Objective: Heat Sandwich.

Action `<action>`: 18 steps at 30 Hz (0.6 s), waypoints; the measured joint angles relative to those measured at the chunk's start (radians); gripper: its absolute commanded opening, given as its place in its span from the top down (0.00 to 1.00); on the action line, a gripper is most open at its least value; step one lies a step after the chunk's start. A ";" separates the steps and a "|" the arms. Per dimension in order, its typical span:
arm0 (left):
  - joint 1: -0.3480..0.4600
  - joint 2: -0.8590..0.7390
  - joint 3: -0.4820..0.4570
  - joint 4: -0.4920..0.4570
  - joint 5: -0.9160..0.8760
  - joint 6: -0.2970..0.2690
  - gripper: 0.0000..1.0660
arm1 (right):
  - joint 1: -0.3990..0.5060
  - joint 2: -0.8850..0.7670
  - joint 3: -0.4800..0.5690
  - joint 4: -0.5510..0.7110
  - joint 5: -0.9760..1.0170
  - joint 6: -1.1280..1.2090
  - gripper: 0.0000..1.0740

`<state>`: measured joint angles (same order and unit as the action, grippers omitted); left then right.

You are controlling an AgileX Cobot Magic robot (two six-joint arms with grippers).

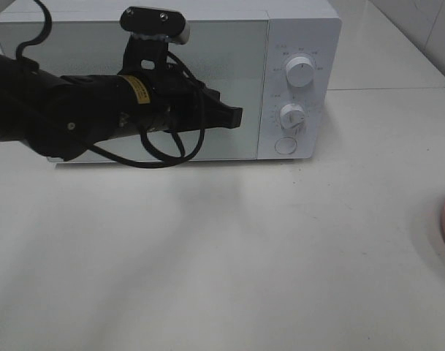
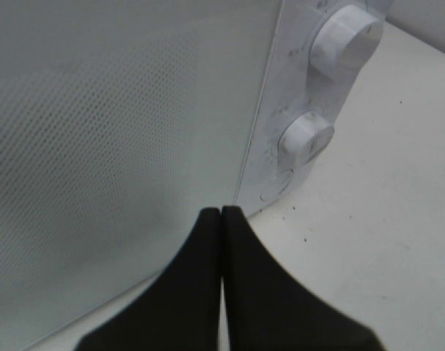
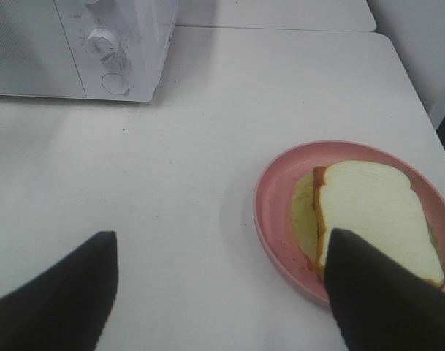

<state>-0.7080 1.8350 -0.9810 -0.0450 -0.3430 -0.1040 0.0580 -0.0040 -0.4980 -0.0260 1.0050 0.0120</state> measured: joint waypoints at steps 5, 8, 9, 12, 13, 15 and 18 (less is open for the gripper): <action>0.000 -0.082 0.046 -0.002 0.137 0.000 0.85 | 0.000 0.000 0.000 0.000 0.000 0.000 0.30; 0.000 -0.121 0.050 -0.002 0.252 0.000 0.44 | 0.000 0.000 0.000 0.000 0.000 0.000 0.30; 0.000 -0.133 0.050 -0.002 0.287 0.000 0.26 | 0.000 0.000 0.000 0.000 0.000 0.000 0.30; 0.000 -0.159 0.050 -0.002 0.354 0.000 0.06 | 0.000 0.000 0.000 0.000 0.000 0.000 0.30; 0.000 -0.165 0.050 -0.002 0.377 0.000 0.07 | 0.000 0.000 0.000 0.000 0.000 0.000 0.30; 0.000 -0.172 0.050 -0.002 0.418 0.000 0.08 | 0.000 0.000 0.000 0.000 0.000 0.000 0.30; 0.000 -0.184 0.050 -0.002 0.506 0.000 0.08 | 0.000 0.000 0.000 0.000 0.000 0.000 0.30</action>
<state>-0.7080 1.6510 -0.9310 -0.0470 0.1630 -0.1040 0.0580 -0.0040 -0.4980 -0.0260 1.0050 0.0120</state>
